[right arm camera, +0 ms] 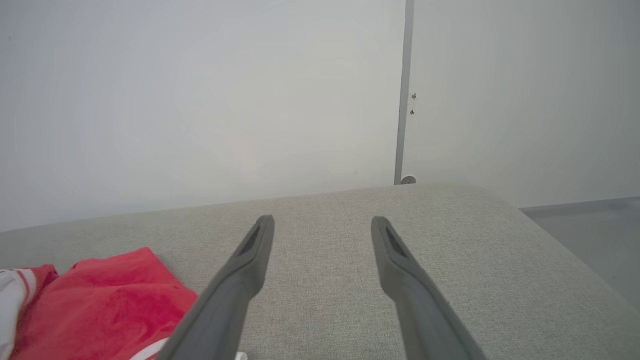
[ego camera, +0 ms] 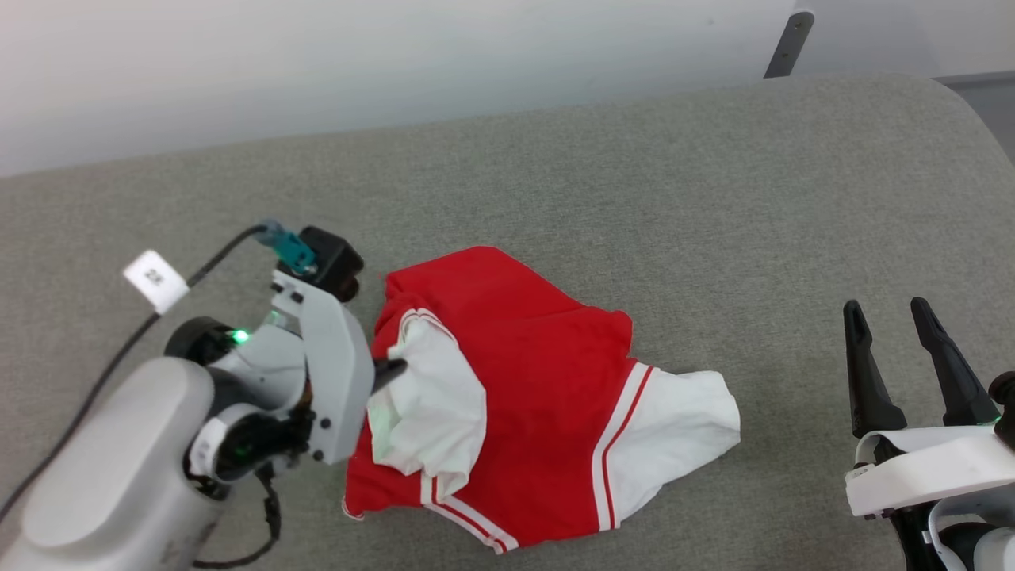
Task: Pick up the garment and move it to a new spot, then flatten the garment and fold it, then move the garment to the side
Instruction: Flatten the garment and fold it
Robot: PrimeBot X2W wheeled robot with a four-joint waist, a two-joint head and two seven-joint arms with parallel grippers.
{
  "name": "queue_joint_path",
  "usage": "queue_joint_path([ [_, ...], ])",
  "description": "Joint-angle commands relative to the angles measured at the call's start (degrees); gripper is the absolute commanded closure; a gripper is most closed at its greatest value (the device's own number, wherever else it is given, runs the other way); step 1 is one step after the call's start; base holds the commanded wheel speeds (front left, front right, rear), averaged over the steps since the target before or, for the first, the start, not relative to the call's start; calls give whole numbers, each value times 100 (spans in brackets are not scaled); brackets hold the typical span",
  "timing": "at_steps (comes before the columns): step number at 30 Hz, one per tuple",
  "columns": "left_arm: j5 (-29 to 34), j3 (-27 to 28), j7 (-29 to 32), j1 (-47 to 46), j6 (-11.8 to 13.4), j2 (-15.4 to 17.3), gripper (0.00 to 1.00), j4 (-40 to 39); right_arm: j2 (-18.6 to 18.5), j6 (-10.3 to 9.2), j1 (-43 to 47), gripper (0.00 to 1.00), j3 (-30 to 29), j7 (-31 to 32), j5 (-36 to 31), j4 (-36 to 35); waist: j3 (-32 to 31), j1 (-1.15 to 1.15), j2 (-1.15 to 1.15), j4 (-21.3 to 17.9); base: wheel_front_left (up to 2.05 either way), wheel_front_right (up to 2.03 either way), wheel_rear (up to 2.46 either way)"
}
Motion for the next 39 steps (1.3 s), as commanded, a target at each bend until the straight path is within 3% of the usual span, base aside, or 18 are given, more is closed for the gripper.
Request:
queue_joint_path([
  [1, -35, 60, 8, -28, 69, 43, 100, -45, 7, -2, 19, 0, -1, 0, -8, -8, -16, 0, 0, 22, 0, 0, 0],
  [7, -26, 310, 41, 49, 257, 388, 100, -141, -30, -2, 32, 0, -20, 32, -13, -21, -44, 0, 0, 72, 0, 0, 0],
  [18, 446, 400, -232, 305, 95, 1164, 100, 145, -98, -2, 49, 0, -46, 120, -32, -92, -23, 0, 0, 173, 0, 0, 0],
  [28, 1148, 197, -884, 85, -155, 1424, 100, 1085, -164, -2, -93, 0, 43, 217, -20, -188, 163, 0, 0, 121, 0, 0, 0],
  [29, 1222, 168, -965, 49, -195, 1428, 93, 1187, -172, -2, -103, 0, 49, 232, -19, -196, 188, 0, 0, 109, 0, 0, 0],
  [31, 1278, 126, -1131, -1, -241, 1396, 94, 1422, -181, -2, -123, 0, 63, 251, -13, -223, 243, 0, 0, 78, 0, 0, 0],
  [32, 1333, 91, -1217, -44, -256, 1379, 88, 1531, -184, -2, -114, 0, 58, 246, -14, -230, 266, 0, 0, 72, 0, 0, 0],
  [34, 1374, 28, -1329, -97, -304, 1337, 95, 1802, -194, -2, -128, 0, 58, 261, -14, -239, 303, 0, 0, 55, 0, 0, 0],
  [38, 1356, -11, -1603, -196, -336, 1179, 70, 2299, -206, -2, -171, 0, 48, 262, 3, -251, 354, 0, 0, 34, 0, 0, 0],
  [39, 1344, 3, -1688, -228, -342, 1135, 55, 2414, -209, -2, -170, 0, 44, 266, 4, -247, 358, 0, 0, 35, 0, 0, 0],
])
